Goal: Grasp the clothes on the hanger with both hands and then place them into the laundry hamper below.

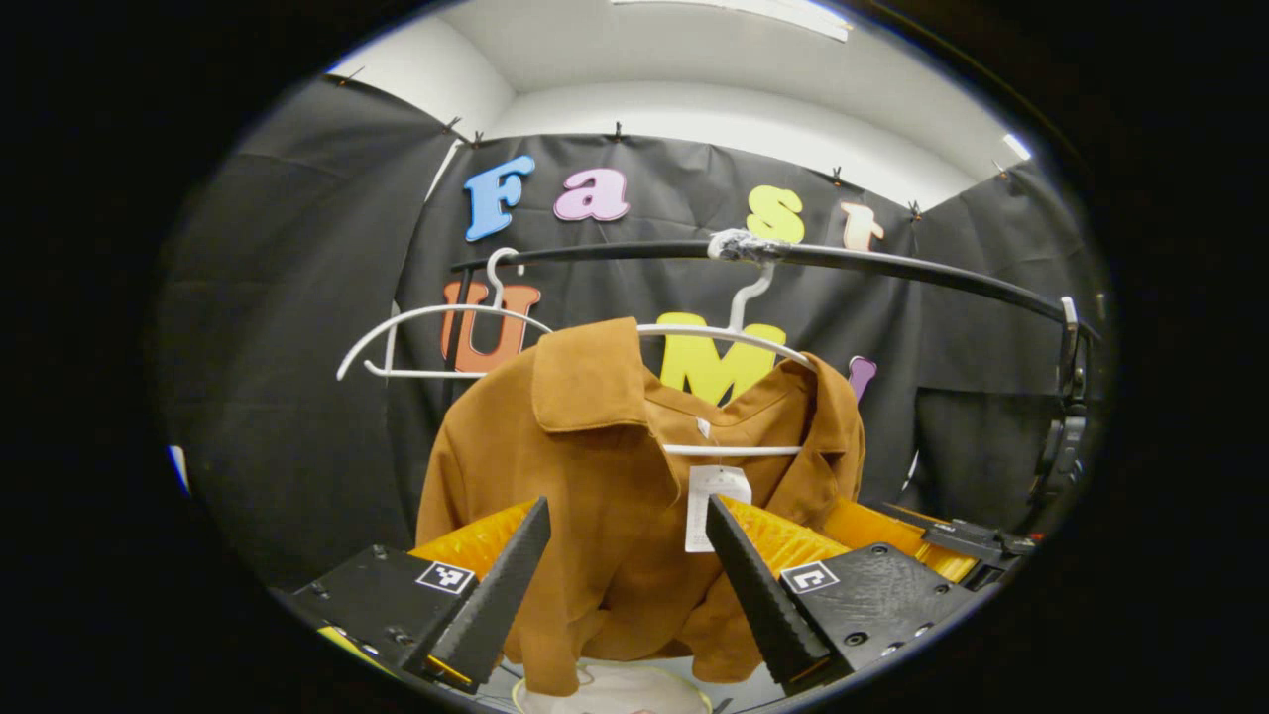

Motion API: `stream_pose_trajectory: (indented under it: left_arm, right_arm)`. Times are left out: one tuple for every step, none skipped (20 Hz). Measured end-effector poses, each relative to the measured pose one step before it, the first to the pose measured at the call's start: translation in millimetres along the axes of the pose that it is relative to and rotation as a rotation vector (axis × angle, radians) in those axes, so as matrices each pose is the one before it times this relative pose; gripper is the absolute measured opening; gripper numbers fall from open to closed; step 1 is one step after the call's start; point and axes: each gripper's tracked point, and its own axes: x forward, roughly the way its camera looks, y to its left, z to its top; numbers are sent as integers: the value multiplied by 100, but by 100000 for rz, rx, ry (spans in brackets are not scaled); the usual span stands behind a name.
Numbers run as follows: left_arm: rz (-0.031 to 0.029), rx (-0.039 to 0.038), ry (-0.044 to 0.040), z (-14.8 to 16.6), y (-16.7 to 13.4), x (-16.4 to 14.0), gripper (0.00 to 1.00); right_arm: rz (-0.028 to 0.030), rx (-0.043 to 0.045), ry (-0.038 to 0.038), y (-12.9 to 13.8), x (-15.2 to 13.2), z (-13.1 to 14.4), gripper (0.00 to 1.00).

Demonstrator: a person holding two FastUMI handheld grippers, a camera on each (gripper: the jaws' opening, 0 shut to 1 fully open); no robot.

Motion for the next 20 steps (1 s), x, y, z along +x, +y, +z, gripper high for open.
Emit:
stream_pose_trajectory:
  left_arm:
    - [116, -1362, 844, -79, 202, 670, 100]
    - [597, -1659, 1619, -192, 289, 634, 100]
    - [-339, -2176, 1566, -266, -106, 582, 100]
    - [-403, -1779, 1136, -41, -134, 494, 95]
    - [-193, -1209, 168, 216, 2, 573, 91]
    - [984, -630, 358, 129, 242, 548, 100]
    - [1257, -494, -205, 102, 183, 670, 100]
    - [1931, -446, 417, -25, 362, 656, 100]
    - [1959, -455, 898, -146, 313, 596, 100]
    - [1658, -542, 1184, -248, 139, 564, 96]
    - [1528, -243, 711, -105, 116, 482, 96]
    - [2060, 243, 246, 59, 376, 422, 98]
    - [1751, 658, -498, 131, 169, 387, 100]
    - [1699, 924, -120, 47, 143, 281, 100]
    - [1142, 724, 226, -26, 180, 320, 100]
    - [730, 669, -238, 121, -11, 398, 100]
    - [737, 67, -127, 99, 65, 404, 96]
    - [792, 163, -17, 57, 26, 214, 98]
    - [289, -160, 196, -58, 74, 96, 99]
    - [144, 120, -248, 77, 45, 95, 100]
  right_arm:
    - [437, 1860, 278, -22, 641, -3, 100]
    - [505, 1686, 88, -88, 650, -15, 100]
    - [549, 1456, 103, -3, 647, 74, 100]
    - [681, 1244, 435, -6, 589, -115, 100]
    - [963, 1150, 101, 110, 561, 53, 100]
    - [1090, 810, 252, 174, 480, 40, 98]
    - [751, 391, 362, 88, 545, 1, 100]
    - [-434, 799, 575, -163, 713, -59, 100]
    - [-517, 1170, 520, -165, 512, -47, 100]
    - [-188, 1802, 401, -53, 369, 14, 100]
    - [-58, 1531, 552, 5, 510, -77, 98]
    - [-678, 774, 631, -208, 471, -47, 100]
    - [-971, 355, -59, -120, 410, 154, 100]
    - [-849, 283, -346, -173, 266, 242, 100]
    - [-736, 287, -299, -10, 377, 114, 100]
    - [-759, 440, -358, 66, 520, 89, 100]
    - [-1182, 412, -246, -1, 478, 179, 100]
    - [-938, 378, -514, 4, 399, 169, 100]
    - [-500, 262, -157, -21, 278, 130, 100]
    - [-398, 9, 118, -94, 94, 30, 99]
